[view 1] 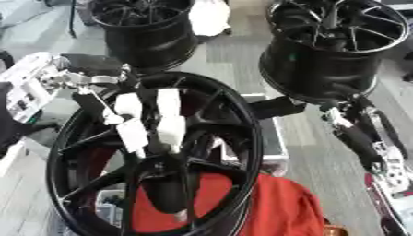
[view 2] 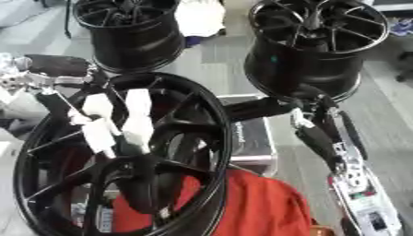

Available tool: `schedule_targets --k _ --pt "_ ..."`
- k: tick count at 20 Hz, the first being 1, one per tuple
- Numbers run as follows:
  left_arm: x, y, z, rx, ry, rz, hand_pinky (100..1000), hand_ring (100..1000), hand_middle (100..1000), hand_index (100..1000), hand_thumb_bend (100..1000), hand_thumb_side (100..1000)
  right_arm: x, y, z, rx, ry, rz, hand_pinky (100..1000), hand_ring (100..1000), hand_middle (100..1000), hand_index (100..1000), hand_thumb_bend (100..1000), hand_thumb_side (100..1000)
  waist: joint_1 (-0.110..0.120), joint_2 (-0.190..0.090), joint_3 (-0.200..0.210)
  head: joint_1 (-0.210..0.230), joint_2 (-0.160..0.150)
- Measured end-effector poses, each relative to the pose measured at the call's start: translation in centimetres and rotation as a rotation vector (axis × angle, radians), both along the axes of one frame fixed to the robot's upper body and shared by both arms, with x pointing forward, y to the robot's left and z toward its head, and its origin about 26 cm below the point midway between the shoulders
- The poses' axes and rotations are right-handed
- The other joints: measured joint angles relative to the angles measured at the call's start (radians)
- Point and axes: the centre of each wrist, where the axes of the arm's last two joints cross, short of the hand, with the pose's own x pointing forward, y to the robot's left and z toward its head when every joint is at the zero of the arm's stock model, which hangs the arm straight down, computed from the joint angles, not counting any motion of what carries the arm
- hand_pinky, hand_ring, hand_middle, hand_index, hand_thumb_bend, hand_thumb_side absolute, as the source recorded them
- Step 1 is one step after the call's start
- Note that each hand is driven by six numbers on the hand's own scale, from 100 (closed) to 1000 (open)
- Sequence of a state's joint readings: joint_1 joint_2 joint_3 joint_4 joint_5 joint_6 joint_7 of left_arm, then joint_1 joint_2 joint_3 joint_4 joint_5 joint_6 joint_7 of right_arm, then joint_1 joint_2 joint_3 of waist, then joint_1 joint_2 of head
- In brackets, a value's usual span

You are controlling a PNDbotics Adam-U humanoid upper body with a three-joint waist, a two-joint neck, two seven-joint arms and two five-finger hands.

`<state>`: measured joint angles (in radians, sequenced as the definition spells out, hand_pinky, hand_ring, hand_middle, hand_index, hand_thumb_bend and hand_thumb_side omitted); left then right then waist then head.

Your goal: Pull the pin out of the wheel hub.

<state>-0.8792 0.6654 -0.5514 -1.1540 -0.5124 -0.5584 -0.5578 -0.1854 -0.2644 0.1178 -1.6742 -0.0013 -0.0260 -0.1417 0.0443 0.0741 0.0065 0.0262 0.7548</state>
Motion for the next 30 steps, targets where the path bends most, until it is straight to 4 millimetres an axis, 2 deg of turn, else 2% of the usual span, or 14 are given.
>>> schedule_targets --k 5,12,15,18,20,24,28,30 --pt "0.3 0.6 0.5 -0.087 0.013 0.016 251 358 372 563 100 218 0.0 0.0 0.0 0.0 0.0 0.0 681 712 758 873 100 410 -0.004 0.001 0.002 0.0 0.0" --pt "0.2 2.2 7.5 -0.254 -0.088 0.033 266 368 381 572 100 156 0.0 0.0 0.0 0.0 0.001 -0.001 681 712 758 873 100 412 -0.003 -0.003 0.009 -0.002 0.0" --pt "-0.9 4.2 10.1 -0.287 -0.13 0.063 269 370 383 576 100 137 0.0 -0.1 -0.1 0.001 0.001 -0.003 681 712 758 873 100 412 0.001 -0.007 0.016 -0.005 0.0" --pt "-2.7 8.1 11.1 -0.301 -0.137 0.144 266 368 382 578 100 136 -0.1 -0.3 -0.2 0.001 0.002 -0.012 681 712 758 873 100 413 0.007 -0.01 0.024 -0.014 0.0" --pt "-4.2 11.0 11.0 -0.302 -0.12 0.218 269 368 385 584 100 143 -0.2 -0.4 -0.3 0.002 0.004 -0.018 682 712 758 873 100 413 0.007 -0.011 0.029 -0.019 0.0" --pt "-6.8 16.4 9.2 -0.296 -0.046 0.378 299 387 405 606 105 170 -0.2 -0.5 -0.2 0.004 0.0 -0.027 682 712 758 873 100 413 0.003 -0.011 0.037 -0.026 -0.001" --pt "-8.7 20.9 5.2 -0.291 0.066 0.547 361 426 448 645 108 197 -0.1 -0.6 -0.2 0.004 -0.003 -0.034 682 712 758 873 100 413 -0.003 -0.011 0.042 -0.029 -0.005" --pt "-9.7 23.1 3.2 -0.273 0.116 0.645 427 471 495 694 162 231 -0.1 -0.7 -0.2 0.004 -0.004 -0.038 682 712 758 873 100 413 -0.008 -0.011 0.044 -0.03 -0.005"
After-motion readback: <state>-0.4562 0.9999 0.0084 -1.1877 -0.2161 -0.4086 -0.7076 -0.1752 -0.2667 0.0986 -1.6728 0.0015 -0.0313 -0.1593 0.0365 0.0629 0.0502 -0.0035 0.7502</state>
